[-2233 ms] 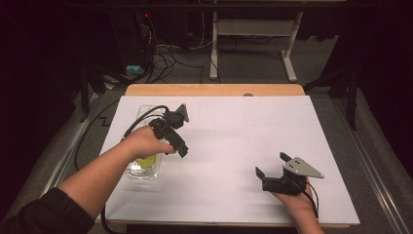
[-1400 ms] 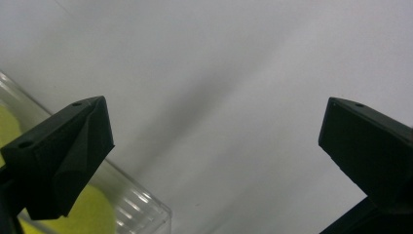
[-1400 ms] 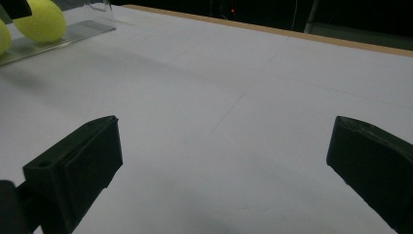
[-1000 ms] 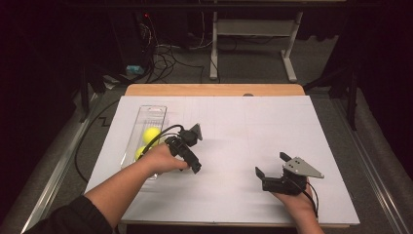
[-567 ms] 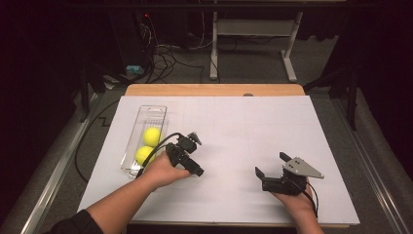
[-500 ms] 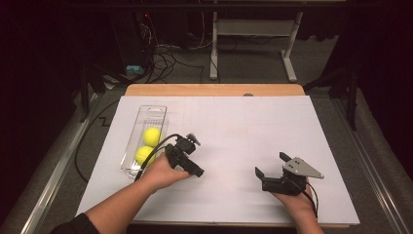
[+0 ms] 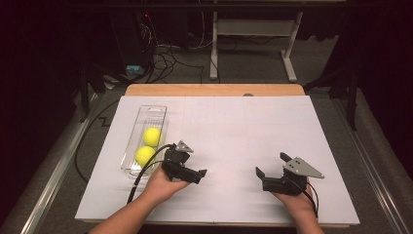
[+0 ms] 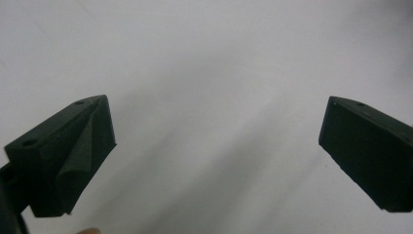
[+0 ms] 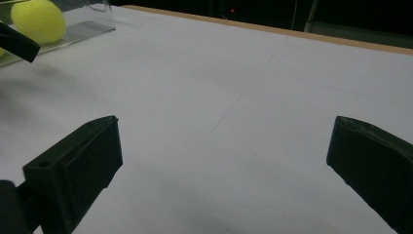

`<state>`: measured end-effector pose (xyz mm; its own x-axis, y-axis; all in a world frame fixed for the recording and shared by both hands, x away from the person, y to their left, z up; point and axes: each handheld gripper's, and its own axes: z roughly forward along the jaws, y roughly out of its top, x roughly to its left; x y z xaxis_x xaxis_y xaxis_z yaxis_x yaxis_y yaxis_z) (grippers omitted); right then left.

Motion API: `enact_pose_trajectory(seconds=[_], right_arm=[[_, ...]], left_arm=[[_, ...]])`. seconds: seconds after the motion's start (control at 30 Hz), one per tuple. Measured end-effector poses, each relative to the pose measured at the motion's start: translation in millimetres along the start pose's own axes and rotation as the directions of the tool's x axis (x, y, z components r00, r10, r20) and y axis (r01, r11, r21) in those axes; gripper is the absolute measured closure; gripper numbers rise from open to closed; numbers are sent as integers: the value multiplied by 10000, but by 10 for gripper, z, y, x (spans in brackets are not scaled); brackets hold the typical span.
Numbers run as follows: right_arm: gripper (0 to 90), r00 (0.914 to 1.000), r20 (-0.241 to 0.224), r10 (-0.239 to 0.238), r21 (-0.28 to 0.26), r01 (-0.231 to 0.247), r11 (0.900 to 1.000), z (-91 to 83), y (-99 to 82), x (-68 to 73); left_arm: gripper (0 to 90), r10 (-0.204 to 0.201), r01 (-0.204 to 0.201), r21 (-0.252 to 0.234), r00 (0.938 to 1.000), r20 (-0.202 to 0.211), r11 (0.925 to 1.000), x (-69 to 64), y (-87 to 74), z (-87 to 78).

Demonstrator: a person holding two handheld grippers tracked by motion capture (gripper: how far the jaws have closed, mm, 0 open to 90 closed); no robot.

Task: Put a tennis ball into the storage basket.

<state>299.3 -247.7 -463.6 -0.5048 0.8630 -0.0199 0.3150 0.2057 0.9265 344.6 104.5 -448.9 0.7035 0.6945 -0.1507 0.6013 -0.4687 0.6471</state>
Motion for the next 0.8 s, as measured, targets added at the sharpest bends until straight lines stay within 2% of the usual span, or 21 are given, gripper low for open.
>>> enact_pose_trajectory(seconds=[0.03, 0.2, 0.3, 0.37, 0.43, 0.5, 0.63, 0.73, 0.8], right_arm=[[0, 10000, 18, 26, 11, -26, 10000, -1, -2, -4], [0, 9999, 38, 101, 3, -101, 9999, -4, -6, -14], [0, 9999, 39, 104, 9, -104, 9999, -6, -8, -10], [0, 9999, 43, 164, 14, -164, 9999, -7, -12, -8], [0, 9998, 78, 181, 23, -182, 9998, -10, -16, -11], [0, 9997, 114, 200, 13, -200, 9998, -14, -17, -15], [0, 9992, 251, 326, -56, -324, 9995, -44, -11, -21], [0, 9988, 328, 359, -122, -355, 9993, -75, -5, -21], [0, 9988, 347, 339, -157, -334, 9993, -104, -5, -19]], left_arm=[[12, 140, -141, -134, 9999, -55, 9998, -5, -19, -1], [13, 141, -139, -1067, 9999, 7, 9942, -15, -77, -16], [15, 393, -364, -1705, 9991, 141, 9847, -33, -128, -39], [15, 474, -377, -2018, 9979, 432, 9787, -29, -164, -46], [15, 532, -416, -2270, 9975, 456, 9730, -27, -187, -67], [16, 563, -387, -2471, 9963, 647, 9682, -9, -201, -92], [15, 612, -332, -3115, 9949, 804, 9497, 23, -240, -155], [16, 707, -323, -3666, 9932, 920, 9298, 27, -259, -231], [16, 747, -328, -3911, 9929, 922, 9198, 27, -274, -282]])
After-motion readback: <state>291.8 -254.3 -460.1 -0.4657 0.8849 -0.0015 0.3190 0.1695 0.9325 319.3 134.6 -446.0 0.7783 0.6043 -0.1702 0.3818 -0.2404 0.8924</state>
